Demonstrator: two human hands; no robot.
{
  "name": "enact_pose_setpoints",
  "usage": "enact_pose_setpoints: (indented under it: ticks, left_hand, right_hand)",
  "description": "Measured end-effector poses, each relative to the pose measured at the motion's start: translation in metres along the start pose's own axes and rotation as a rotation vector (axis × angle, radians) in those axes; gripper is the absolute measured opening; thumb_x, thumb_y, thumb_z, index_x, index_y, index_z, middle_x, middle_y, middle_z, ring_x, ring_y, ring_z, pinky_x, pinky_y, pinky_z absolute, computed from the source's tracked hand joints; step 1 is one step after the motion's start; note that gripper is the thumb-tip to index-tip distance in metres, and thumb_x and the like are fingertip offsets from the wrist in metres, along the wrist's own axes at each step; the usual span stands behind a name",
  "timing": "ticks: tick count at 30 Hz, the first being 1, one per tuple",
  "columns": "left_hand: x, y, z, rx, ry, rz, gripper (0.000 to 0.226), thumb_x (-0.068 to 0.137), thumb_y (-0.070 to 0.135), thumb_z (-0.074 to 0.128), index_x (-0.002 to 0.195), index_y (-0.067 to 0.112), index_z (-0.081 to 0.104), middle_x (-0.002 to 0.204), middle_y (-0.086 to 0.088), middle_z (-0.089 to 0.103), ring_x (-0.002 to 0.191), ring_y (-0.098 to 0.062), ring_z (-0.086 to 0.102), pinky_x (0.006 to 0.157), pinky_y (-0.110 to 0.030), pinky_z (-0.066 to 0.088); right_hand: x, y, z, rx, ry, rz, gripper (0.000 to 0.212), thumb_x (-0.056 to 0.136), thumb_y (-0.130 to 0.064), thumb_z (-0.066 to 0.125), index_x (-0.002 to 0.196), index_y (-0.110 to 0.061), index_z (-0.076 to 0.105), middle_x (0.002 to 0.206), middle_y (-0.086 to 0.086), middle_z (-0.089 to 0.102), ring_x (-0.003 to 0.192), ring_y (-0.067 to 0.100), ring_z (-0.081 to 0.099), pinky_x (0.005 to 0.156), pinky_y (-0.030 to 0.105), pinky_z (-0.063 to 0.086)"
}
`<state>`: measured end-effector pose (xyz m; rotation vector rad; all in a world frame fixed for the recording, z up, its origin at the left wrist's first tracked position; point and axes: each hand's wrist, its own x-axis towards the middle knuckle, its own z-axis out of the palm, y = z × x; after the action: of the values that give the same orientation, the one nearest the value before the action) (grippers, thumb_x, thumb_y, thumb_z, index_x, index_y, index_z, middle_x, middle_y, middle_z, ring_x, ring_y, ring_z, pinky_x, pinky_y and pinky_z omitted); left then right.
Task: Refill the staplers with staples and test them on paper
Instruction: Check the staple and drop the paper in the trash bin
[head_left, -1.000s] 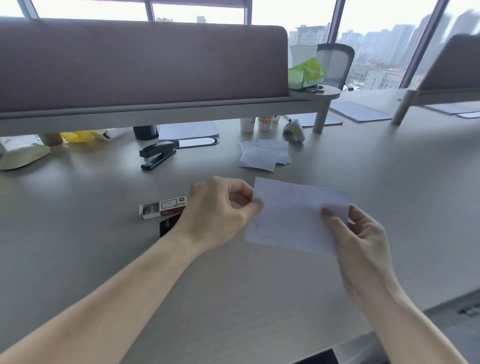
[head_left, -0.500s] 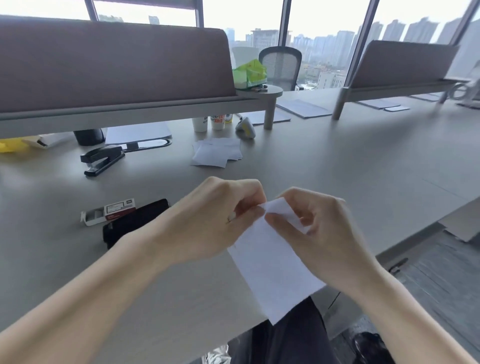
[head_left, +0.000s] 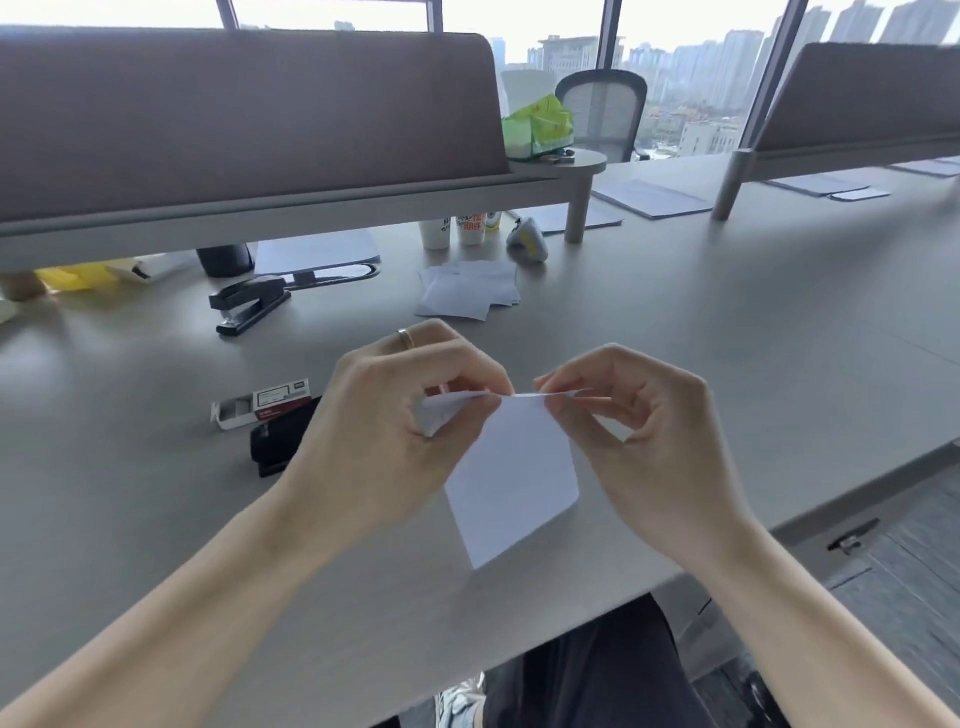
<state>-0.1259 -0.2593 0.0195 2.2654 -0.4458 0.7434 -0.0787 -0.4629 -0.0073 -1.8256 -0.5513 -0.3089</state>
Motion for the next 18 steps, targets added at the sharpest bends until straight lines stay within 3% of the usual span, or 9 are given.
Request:
enact_pose_setpoints:
  ticks: [2,7,12,18]
  left_hand:
    - [-0.002,-0.004,-0.002,-0.030,0.042,-0.012,0.015,0.086,0.002,0.079,0.086,0.017,0.080,0.088,0.008,0.069,0.082,-0.008,0.064,0.073,-0.009,0.042]
    - [-0.009,-0.011,-0.007,-0.068,0.085,-0.014,0.024,0.082,-0.004,0.081,0.084,0.019,0.081,0.086,0.007,0.067,0.080,-0.017,0.064,0.070,-0.019,0.045]
    - [-0.011,-0.009,-0.007,-0.063,0.108,-0.003,0.027,0.080,-0.010,0.078,0.082,0.016,0.081,0.085,0.004,0.065,0.077,-0.012,0.062,0.070,-0.015,0.043]
    - [-0.011,-0.011,-0.008,-0.041,0.117,0.014,0.026,0.080,-0.010,0.080,0.081,0.017,0.082,0.084,0.005,0.065,0.076,-0.015,0.062,0.069,-0.020,0.045]
  right_hand:
    - [0.003,-0.001,0.004,0.046,-0.008,-0.026,0.018,0.093,-0.006,0.077,0.086,-0.023,0.078,0.092,-0.012,0.081,0.096,0.008,0.078,0.094,0.028,0.062]
    - [0.006,-0.002,0.008,0.109,-0.012,-0.062,0.021,0.093,0.001,0.076,0.085,-0.019,0.077,0.093,-0.010,0.082,0.097,0.009,0.079,0.091,0.020,0.060]
    - [0.005,-0.003,0.012,0.115,-0.007,-0.104,0.034,0.089,0.013,0.071,0.082,-0.020,0.075,0.093,-0.009,0.082,0.099,0.013,0.079,0.093,0.024,0.061]
    - [0.006,-0.005,0.013,0.112,-0.011,-0.103,0.037,0.088,0.013,0.072,0.080,-0.023,0.073,0.094,-0.011,0.082,0.099,0.011,0.079,0.093,0.023,0.061]
